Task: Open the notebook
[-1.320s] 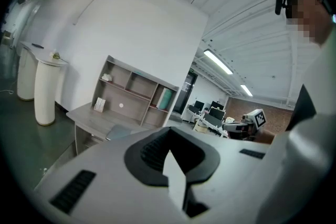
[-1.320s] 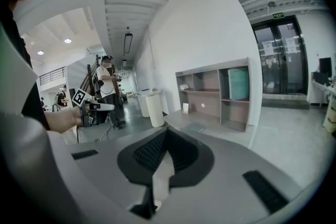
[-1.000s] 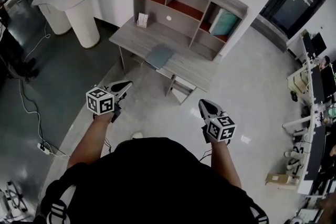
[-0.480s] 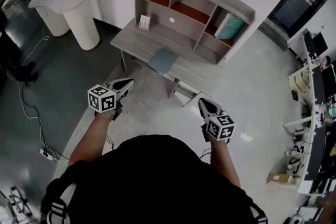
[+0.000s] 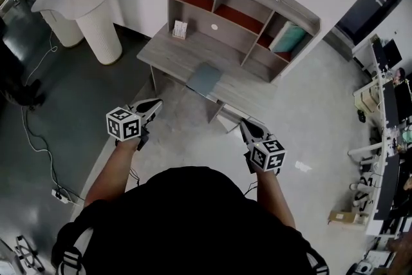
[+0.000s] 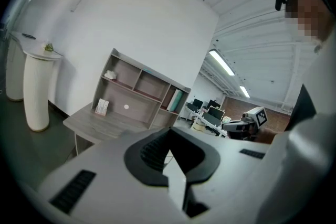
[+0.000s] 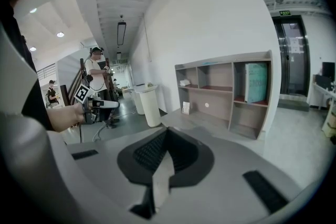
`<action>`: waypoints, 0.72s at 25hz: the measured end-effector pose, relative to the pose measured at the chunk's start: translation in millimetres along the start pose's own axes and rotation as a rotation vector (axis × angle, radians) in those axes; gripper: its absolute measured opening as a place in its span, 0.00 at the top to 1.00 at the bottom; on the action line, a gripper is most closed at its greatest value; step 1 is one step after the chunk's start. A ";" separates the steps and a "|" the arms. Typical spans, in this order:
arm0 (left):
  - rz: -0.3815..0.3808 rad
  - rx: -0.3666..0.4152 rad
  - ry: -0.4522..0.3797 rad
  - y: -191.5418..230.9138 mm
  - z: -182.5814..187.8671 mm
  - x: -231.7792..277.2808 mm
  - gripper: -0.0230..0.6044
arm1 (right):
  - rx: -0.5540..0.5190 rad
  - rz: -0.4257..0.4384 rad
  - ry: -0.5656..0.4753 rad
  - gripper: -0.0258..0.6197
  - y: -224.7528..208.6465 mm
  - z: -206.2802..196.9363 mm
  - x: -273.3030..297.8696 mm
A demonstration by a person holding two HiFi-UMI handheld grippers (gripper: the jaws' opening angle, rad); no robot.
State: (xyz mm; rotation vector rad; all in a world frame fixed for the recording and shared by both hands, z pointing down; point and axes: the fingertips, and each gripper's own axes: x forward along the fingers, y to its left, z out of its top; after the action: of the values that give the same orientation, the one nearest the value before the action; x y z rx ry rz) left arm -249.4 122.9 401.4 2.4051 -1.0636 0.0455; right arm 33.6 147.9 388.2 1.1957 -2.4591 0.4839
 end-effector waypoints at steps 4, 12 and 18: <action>-0.013 -0.002 0.016 14.9 -0.6 1.4 0.95 | 0.004 -0.009 0.008 0.96 7.1 1.4 12.2; -0.041 0.008 0.047 39.1 3.7 1.5 0.95 | 0.028 -0.055 0.013 0.96 10.7 4.6 27.9; -0.048 -0.002 0.073 60.3 -1.3 -4.2 0.95 | 0.023 -0.061 0.026 0.96 24.6 7.9 46.8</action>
State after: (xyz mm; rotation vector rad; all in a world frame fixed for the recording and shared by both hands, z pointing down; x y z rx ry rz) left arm -294.4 92.2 427.8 2.4067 -0.9726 0.1153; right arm -14.5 127.1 399.3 1.2617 -2.3936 0.5085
